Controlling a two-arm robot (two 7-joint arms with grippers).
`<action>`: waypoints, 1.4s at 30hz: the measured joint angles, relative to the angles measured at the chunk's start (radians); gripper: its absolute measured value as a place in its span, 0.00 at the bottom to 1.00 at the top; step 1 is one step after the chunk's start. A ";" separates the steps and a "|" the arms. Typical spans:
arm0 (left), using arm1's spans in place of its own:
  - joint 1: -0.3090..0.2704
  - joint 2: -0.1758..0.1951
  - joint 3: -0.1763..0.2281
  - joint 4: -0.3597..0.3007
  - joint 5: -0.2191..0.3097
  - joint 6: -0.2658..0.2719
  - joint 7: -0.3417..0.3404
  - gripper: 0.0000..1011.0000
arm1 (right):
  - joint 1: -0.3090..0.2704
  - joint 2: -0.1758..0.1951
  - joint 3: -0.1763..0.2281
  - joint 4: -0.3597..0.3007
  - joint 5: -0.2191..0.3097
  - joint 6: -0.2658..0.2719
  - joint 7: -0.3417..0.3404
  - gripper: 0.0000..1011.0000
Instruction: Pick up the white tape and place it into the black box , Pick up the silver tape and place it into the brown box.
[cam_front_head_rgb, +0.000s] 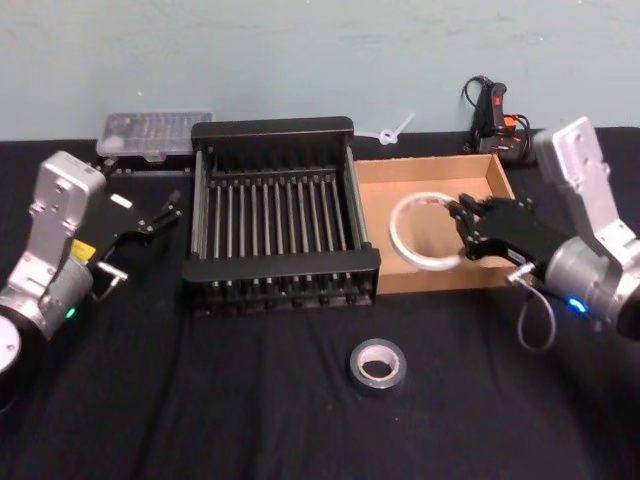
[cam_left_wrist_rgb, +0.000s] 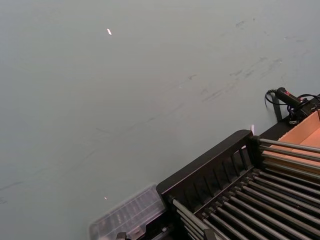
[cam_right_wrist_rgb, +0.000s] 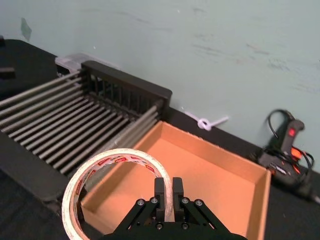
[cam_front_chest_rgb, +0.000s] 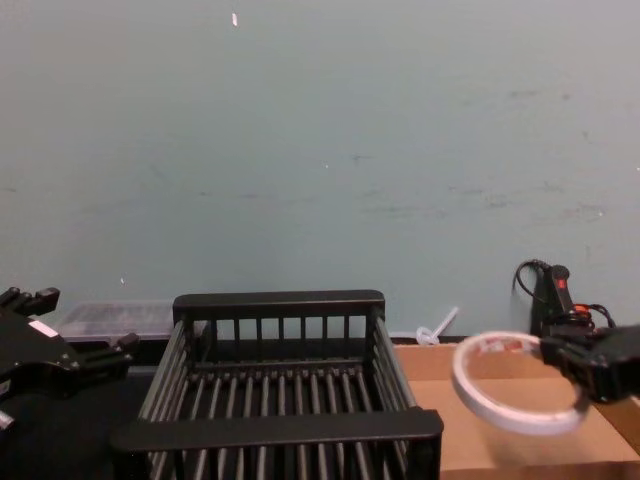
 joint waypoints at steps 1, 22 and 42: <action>0.000 0.000 0.000 0.000 0.000 0.000 0.000 0.99 | 0.005 -0.004 -0.003 0.002 -0.002 0.001 0.001 0.10; 0.000 0.000 0.000 0.000 0.000 0.000 0.000 0.99 | 0.171 -0.123 -0.111 0.134 -0.060 0.009 0.030 0.10; 0.000 0.000 0.000 0.000 0.000 0.000 0.000 0.99 | 0.285 -0.205 -0.164 0.281 -0.110 -0.004 0.039 0.10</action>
